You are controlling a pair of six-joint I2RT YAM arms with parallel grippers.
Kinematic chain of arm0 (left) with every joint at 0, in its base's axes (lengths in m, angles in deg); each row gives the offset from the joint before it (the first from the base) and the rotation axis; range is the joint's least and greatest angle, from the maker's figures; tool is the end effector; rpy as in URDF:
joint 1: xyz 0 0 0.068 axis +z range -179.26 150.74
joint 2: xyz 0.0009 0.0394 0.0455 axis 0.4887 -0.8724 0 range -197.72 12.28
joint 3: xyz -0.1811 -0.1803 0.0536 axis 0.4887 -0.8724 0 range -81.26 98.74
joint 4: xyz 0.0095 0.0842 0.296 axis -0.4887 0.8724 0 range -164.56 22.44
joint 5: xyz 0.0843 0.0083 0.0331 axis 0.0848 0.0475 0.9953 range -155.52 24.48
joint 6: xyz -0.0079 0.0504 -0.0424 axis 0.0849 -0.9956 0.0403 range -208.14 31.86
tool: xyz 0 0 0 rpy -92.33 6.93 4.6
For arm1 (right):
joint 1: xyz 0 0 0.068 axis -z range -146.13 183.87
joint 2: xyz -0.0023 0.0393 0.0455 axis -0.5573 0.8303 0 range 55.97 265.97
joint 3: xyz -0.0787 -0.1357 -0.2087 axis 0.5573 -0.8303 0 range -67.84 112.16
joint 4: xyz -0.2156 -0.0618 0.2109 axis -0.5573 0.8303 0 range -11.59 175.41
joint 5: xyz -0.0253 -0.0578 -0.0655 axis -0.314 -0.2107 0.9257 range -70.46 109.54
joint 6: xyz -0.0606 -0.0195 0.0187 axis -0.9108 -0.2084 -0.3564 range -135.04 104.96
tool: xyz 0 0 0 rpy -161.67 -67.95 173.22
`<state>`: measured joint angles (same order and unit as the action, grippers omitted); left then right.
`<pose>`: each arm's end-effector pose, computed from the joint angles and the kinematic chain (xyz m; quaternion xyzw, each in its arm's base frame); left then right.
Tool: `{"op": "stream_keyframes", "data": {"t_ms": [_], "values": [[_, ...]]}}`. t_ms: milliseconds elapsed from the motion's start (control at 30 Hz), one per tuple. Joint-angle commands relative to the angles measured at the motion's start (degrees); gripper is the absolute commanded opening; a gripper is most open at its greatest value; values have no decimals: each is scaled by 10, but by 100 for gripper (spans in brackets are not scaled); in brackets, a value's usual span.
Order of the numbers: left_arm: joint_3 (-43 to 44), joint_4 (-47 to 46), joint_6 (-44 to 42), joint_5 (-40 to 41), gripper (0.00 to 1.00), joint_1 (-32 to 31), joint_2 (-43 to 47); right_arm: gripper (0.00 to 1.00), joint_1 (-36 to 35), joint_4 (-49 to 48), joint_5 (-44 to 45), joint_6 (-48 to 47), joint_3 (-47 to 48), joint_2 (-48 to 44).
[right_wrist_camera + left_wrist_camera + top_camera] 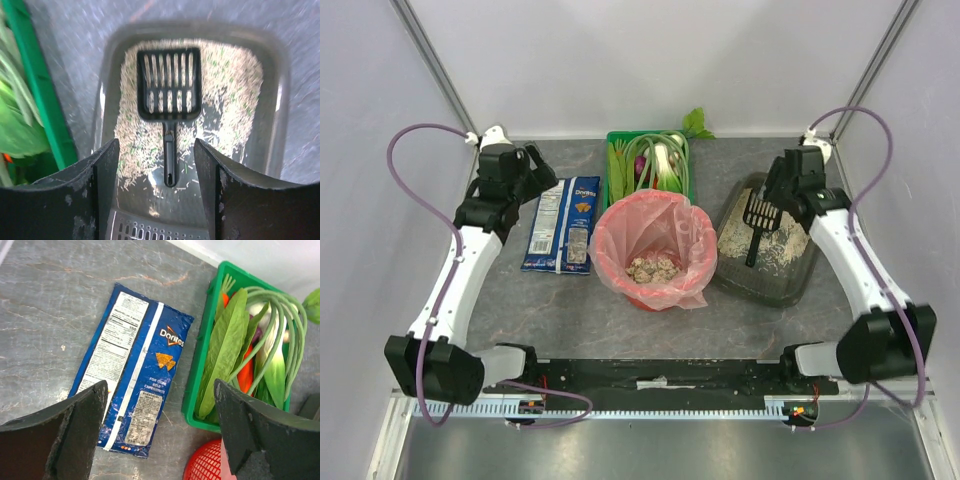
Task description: Clean the litter box
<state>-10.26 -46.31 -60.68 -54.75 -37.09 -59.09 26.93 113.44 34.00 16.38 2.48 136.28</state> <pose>0.3424 -0.0372 0.3501 -0.1931 0.8354 -0.0771 0.5087 0.3649 0.0312 0.2815 0.2414 0.8856 0.0149 0.3966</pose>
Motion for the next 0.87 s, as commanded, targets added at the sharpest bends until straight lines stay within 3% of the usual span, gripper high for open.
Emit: {"op": "stream_keyframes", "data": {"t_ms": [0,167,333,833], "values": [[-12,-13,40,69,94,-1,40,71,-2,-127,73,-38,-59,-94],[-22,-4,34,83,96,-1,46,87,-3,-266,97,-70,-166,-199],[-13,3,24,73,97,-1,48,88,-3,-365,131,-133,-250,-269],[-5,8,0,61,99,-2,75,89,-3,-413,124,-158,-292,-295]]}}
